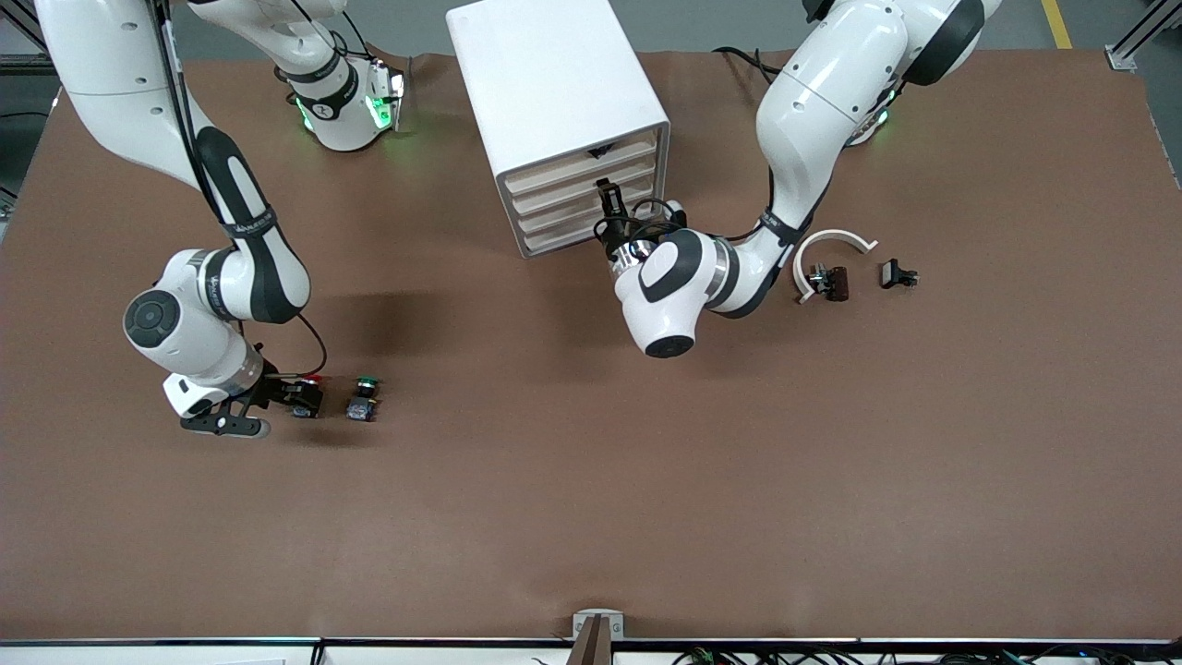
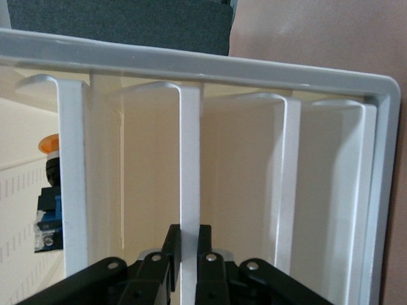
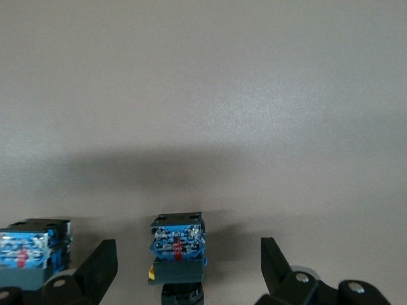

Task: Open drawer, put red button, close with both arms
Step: 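Pull the top drawer open with the left gripper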

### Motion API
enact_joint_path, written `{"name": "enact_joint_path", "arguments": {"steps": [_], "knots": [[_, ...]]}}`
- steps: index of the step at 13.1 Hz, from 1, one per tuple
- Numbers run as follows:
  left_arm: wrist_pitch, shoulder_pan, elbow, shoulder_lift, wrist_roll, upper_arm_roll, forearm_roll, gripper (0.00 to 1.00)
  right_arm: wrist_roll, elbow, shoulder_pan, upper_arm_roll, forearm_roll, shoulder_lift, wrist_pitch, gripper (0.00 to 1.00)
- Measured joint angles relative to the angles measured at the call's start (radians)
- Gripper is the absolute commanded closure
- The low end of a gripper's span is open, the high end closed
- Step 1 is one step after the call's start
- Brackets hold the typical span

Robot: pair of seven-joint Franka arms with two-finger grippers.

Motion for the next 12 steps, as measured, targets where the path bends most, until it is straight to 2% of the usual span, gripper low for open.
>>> {"name": "enact_joint_path", "arguments": {"steps": [6,7,8,9,10,11,12], "knots": [[0.009,0.102,0.044,0.000,0.004,0.016,0.001,1.00,0.022,0.000,0.003,0.002,0.037,0.031,0.005,0.00],[0.010,0.117,0.057,0.000,0.006,0.029,0.001,1.00,0.024,0.000,0.004,0.002,0.038,0.035,0.009,0.08],[0.010,0.126,0.074,0.000,0.008,0.048,0.001,1.00,0.026,0.000,0.004,0.002,0.038,0.037,0.013,0.32],[0.011,0.131,0.097,0.000,0.010,0.071,0.001,1.00,0.026,0.000,0.005,0.002,0.038,0.039,0.015,0.69],[0.012,0.134,0.116,0.000,0.011,0.088,0.001,0.86,0.026,0.000,0.007,0.002,0.038,0.041,0.015,0.94],[0.018,0.136,0.131,0.000,0.014,0.102,0.001,0.67,0.026,0.000,0.012,0.003,0.038,0.042,0.015,1.00],[0.022,0.139,0.141,0.000,0.019,0.111,0.001,0.01,0.028,0.000,0.016,0.003,0.038,0.043,0.016,1.00]]}}
